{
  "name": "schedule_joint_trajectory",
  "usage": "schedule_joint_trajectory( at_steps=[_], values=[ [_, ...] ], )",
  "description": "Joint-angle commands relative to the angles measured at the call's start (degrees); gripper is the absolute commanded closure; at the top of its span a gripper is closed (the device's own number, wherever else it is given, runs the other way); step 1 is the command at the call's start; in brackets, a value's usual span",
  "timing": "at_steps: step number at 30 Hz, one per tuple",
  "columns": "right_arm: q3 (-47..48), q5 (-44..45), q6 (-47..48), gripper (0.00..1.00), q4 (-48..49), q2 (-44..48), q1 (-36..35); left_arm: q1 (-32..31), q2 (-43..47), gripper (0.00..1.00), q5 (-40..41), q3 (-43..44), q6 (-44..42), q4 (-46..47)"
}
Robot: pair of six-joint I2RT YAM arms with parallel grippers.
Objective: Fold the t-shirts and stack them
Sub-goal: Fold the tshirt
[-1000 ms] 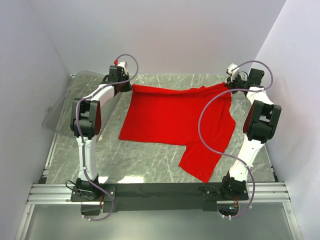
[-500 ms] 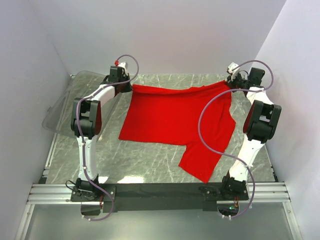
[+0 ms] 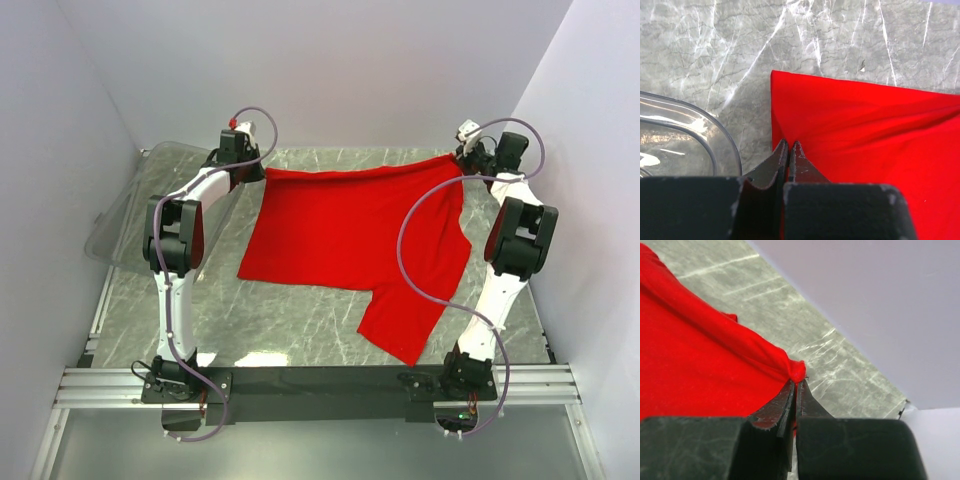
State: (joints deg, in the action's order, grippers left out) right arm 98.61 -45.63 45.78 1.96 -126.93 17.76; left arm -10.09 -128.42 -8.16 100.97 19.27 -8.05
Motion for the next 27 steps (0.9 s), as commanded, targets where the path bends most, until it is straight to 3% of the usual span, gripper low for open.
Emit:
schedule_joint_trajectory(
  at_steps=[1, 10, 18, 27],
  values=[
    [1.9, 1.2, 1.4, 1.0, 1.6, -0.3, -0.4, 0.3, -0.2, 0.99, -0.8, 2.4, 0.3, 1.5],
    [1.1, 1.8, 7.3, 1.0, -1.5, 0.1, -0.8, 0.3, -0.4, 0.99, -2.3, 1.9, 0.9, 2.1],
    [-1.9, -7.0, 14.0, 1.0, -7.0, 3.4, 0.3, 0.4, 1.6, 0.99, -3.3, -0.3, 0.1, 3.3],
    [-5.0, -9.6, 18.0, 1.0, -11.3, 6.2, 0.9, 0.5, 3.4, 0.99, -4.0, -4.1, 0.2, 4.6]
  ],
)
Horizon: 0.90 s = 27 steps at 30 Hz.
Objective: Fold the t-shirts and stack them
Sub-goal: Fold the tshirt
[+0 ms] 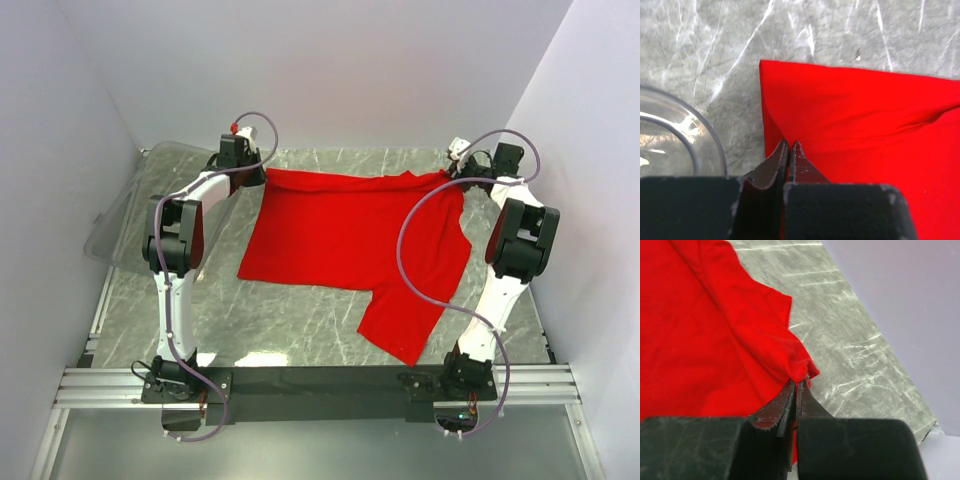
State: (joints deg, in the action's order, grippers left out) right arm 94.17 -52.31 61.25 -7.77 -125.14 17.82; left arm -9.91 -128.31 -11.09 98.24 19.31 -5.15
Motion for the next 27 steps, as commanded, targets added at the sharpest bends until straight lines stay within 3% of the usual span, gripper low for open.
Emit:
schedule_joint_trajectory(
  at_steps=[1, 13, 19, 27],
  values=[
    [-0.7, -3.3, 3.0, 0.99, -2.5, 4.6, 0.8, 0.3, 3.3, 0.99, -1.2, -1.6, 0.2, 2.1],
    [-2.9, -2.5, 14.6, 0.99, -11.6, 6.0, 1.6, 0.3, 5.4, 0.99, -2.5, -4.1, -0.6, 2.9],
    [-2.4, -1.7, 20.8, 0.99, -16.9, 6.2, 2.3, 0.3, 5.0, 0.99, 1.1, -3.3, -1.0, 0.3],
    [-3.1, -0.3, 21.1, 0.99, -16.6, 6.3, 3.0, 0.3, 3.4, 0.99, 4.5, -0.9, -0.9, -2.1]
  ],
)
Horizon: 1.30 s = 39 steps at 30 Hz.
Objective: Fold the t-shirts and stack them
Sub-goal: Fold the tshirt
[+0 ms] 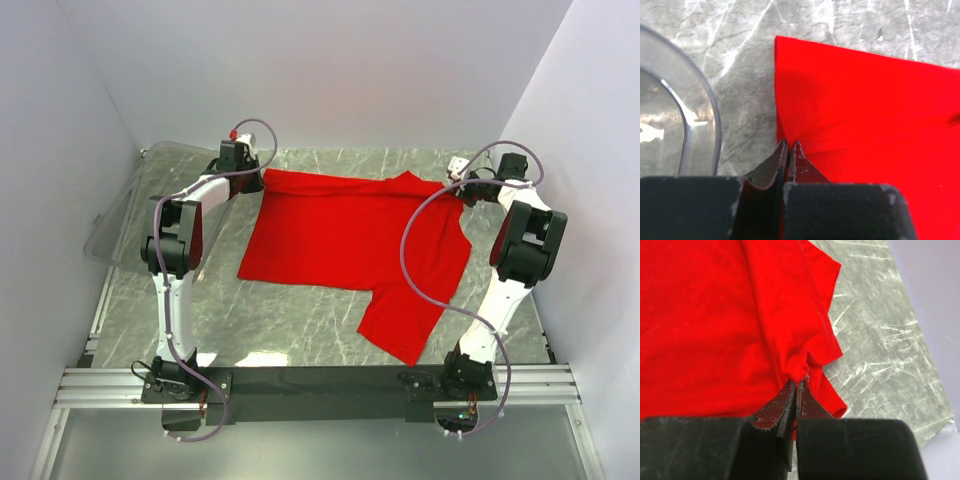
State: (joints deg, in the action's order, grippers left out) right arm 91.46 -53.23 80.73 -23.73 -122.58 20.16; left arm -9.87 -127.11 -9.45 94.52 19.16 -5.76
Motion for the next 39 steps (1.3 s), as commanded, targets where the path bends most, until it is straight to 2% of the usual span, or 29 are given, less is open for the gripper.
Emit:
schedule_joint_trajectory(
  at_steps=[1, 5, 9, 20, 23, 30, 39],
  values=[
    [-0.3, 0.9, 1.7, 0.99, -0.7, 3.6, 0.8, 0.3, 2.0, 0.99, 3.1, 3.4, -0.7, -2.1],
    [0.0, 1.7, 2.1, 0.99, -0.6, 3.2, 1.0, 0.3, 1.1, 0.99, 4.3, 5.5, -0.7, -3.3],
    [1.5, 2.3, 5.7, 0.99, -4.7, 2.4, 0.9, 0.3, 0.2, 0.99, 4.4, 7.0, -0.8, -4.3],
    [1.0, 5.7, 10.0, 0.97, -7.2, 2.4, 0.2, 0.3, -0.7, 0.96, 3.5, 7.1, -1.0, -5.3],
    [1.4, 6.1, 9.8, 0.93, -7.6, 2.0, 0.1, 0.2, -0.8, 0.93, 3.3, 7.2, -1.1, -5.8],
    [1.7, 6.8, 9.1, 0.83, -8.0, 2.0, 0.1, 0.2, -0.3, 0.68, 0.6, 7.8, -1.8, -7.1],
    [2.3, 7.0, 5.4, 0.82, -5.8, 1.9, 0.2, 0.2, 3.3, 0.6, -1.2, 4.4, -3.0, -5.7]
  ],
)
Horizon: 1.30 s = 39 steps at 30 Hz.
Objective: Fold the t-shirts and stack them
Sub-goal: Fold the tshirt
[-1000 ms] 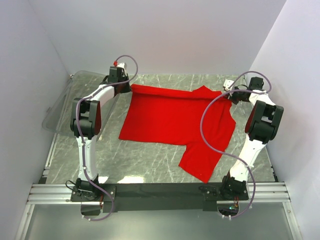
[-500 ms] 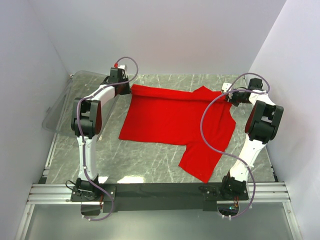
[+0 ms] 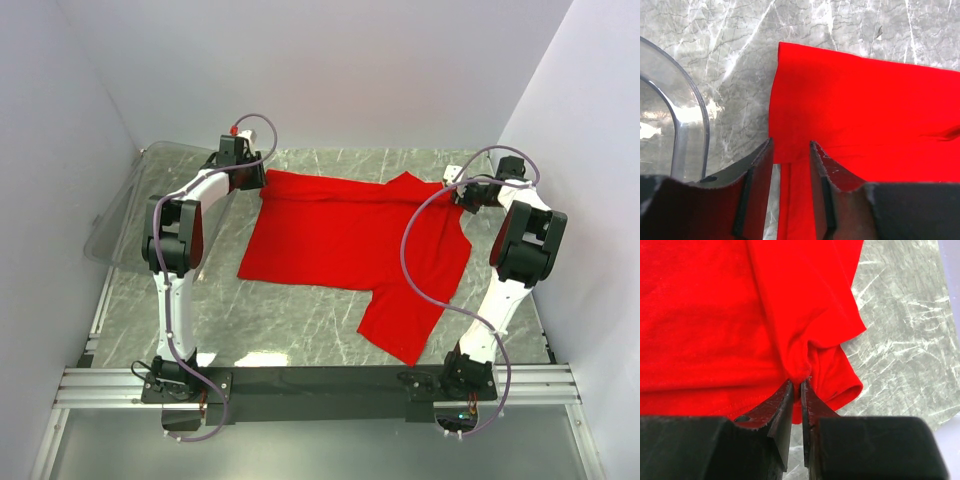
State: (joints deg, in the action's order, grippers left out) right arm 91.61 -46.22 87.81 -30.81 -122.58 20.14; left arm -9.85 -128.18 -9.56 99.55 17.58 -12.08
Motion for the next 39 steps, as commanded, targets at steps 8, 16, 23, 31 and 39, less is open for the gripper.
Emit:
schedule_joint_trajectory(
  at_steps=[8, 16, 23, 31, 39],
  values=[
    [3.5, 2.0, 0.6, 0.69, -2.8, 1.6, 0.2, 0.2, 9.0, 0.55, -2.0, -1.5, -1.5, 2.0],
    [3.5, -1.0, -1.0, 0.48, -8.4, 6.0, 2.5, 0.3, 16.1, 0.52, -2.7, -4.5, -1.5, 3.4],
    [7.4, -2.7, -31.5, 0.46, -2.6, 7.5, 0.5, 0.6, 28.4, 0.31, 1.6, -16.1, 1.7, 9.3],
    [36.6, 11.1, -67.9, 0.46, -15.0, -12.6, -6.5, 3.0, 37.1, 0.16, 1.7, -25.5, 7.6, 15.2],
    [36.9, 20.0, -74.9, 0.43, -15.6, -15.2, -8.3, 3.9, 38.5, 0.16, 0.7, -28.0, 8.3, 15.3]
  ],
)
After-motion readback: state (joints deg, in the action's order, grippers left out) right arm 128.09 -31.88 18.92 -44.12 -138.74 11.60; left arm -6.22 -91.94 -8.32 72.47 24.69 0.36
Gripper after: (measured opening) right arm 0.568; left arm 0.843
